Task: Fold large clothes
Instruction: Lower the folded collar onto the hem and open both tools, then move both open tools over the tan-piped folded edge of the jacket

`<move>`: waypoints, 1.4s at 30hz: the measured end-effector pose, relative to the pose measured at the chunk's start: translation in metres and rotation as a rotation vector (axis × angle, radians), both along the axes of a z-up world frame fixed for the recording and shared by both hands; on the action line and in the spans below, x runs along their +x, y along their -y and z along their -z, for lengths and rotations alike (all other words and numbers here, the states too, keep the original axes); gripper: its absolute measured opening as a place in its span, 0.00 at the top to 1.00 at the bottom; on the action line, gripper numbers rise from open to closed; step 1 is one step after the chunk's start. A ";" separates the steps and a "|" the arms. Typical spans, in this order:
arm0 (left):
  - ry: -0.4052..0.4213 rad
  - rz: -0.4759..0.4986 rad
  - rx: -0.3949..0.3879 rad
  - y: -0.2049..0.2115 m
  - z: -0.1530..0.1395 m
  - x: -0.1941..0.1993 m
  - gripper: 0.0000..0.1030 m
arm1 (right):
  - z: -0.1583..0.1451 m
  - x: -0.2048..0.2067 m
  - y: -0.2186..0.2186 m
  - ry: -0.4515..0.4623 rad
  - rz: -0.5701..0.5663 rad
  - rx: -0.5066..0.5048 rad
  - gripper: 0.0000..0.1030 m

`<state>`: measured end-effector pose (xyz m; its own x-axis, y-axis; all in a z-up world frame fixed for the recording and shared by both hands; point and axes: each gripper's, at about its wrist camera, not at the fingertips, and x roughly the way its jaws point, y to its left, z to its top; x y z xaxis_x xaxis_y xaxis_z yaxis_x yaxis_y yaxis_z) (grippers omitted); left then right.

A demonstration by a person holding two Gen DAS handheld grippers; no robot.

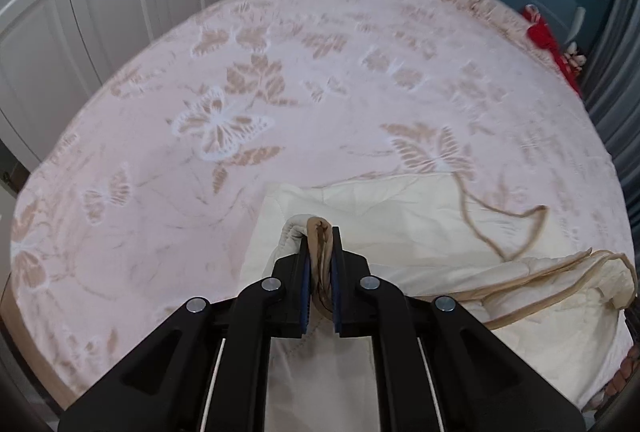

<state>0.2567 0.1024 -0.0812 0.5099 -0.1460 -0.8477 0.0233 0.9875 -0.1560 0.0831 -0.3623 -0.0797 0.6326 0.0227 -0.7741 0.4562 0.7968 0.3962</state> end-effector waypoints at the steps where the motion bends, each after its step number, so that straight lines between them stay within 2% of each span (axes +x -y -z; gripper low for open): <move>1: -0.012 -0.007 0.001 0.001 0.010 0.006 0.92 | 0.005 0.004 0.001 -0.003 0.003 0.000 0.96; 5: -0.024 -0.010 0.044 0.011 0.037 0.017 0.91 | 0.029 0.018 0.003 -0.023 0.013 -0.015 0.96; 9: -0.021 -0.005 0.074 0.016 0.051 0.022 0.89 | 0.043 0.025 0.001 -0.022 0.005 -0.019 0.94; 12: -0.010 -0.014 -0.005 0.005 0.045 0.018 0.86 | 0.028 0.016 0.007 0.047 0.013 0.049 0.84; 13: -0.003 -0.022 -0.041 -0.001 0.038 0.015 0.78 | 0.019 0.011 0.008 0.082 0.014 0.060 0.76; 14: 0.008 -0.026 -0.074 -0.007 0.031 0.011 0.71 | 0.005 0.001 0.010 0.139 0.018 0.064 0.59; 15: 0.058 -0.043 -0.107 -0.018 0.016 0.001 0.43 | -0.007 -0.008 0.011 0.180 0.028 0.052 0.48; 16: 0.123 -0.073 -0.108 -0.029 0.000 -0.011 0.18 | -0.025 -0.023 0.011 0.241 0.048 0.008 0.33; 18: 0.226 -0.086 -0.134 -0.045 -0.025 -0.029 0.13 | -0.044 -0.038 0.007 0.296 0.021 -0.052 0.32; 20: 0.215 -0.074 -0.144 -0.053 -0.035 -0.029 0.12 | -0.046 -0.033 0.004 0.247 -0.026 -0.090 0.32; 23: 0.120 -0.034 -0.188 -0.049 -0.026 -0.009 0.12 | -0.032 -0.012 -0.002 0.156 -0.052 -0.166 0.32; 25: 0.053 -0.003 -0.200 -0.040 -0.012 0.005 0.12 | -0.013 0.007 -0.003 0.080 -0.052 -0.162 0.32; 27: -0.027 0.012 -0.199 -0.027 0.008 0.019 0.18 | 0.006 0.018 -0.002 0.018 -0.035 -0.148 0.32; 28: -0.069 0.016 -0.189 -0.021 0.019 0.025 0.31 | 0.015 0.023 -0.002 -0.005 -0.036 -0.140 0.35; 29: -0.093 0.016 -0.178 -0.018 0.027 0.027 0.42 | 0.023 0.025 -0.004 -0.024 -0.041 -0.130 0.50; 30: -0.117 0.020 -0.172 -0.014 0.033 0.029 0.54 | 0.028 0.029 -0.005 -0.049 -0.044 -0.125 0.58; 31: -0.119 0.006 -0.152 -0.013 0.034 0.029 0.71 | 0.030 0.031 -0.007 -0.064 -0.049 -0.118 0.81; 32: -0.106 0.002 -0.150 -0.013 0.032 0.027 0.79 | 0.028 0.032 -0.008 -0.063 -0.062 -0.098 0.88; 33: -0.093 -0.001 -0.159 -0.014 0.028 0.026 0.86 | 0.020 0.030 -0.009 -0.031 -0.065 -0.083 0.89; 36: -0.023 -0.011 -0.165 -0.020 0.005 0.024 0.90 | -0.010 0.024 -0.008 0.084 -0.051 -0.079 0.92; 38: 0.012 -0.026 -0.138 -0.020 -0.004 0.027 0.90 | -0.025 0.023 -0.004 0.151 -0.020 -0.068 0.92; 40: 0.014 -0.035 -0.098 -0.015 0.002 0.034 0.90 | -0.019 0.032 -0.004 0.134 -0.011 -0.089 0.92; 42: -0.035 -0.043 -0.058 -0.009 0.025 0.042 0.90 | 0.003 0.044 -0.003 0.060 0.001 -0.100 0.92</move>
<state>0.2982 0.1114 -0.1065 0.4866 -0.1737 -0.8562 -0.0256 0.9768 -0.2128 0.1270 -0.3594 -0.0829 0.6779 -0.0530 -0.7333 0.4345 0.8335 0.3414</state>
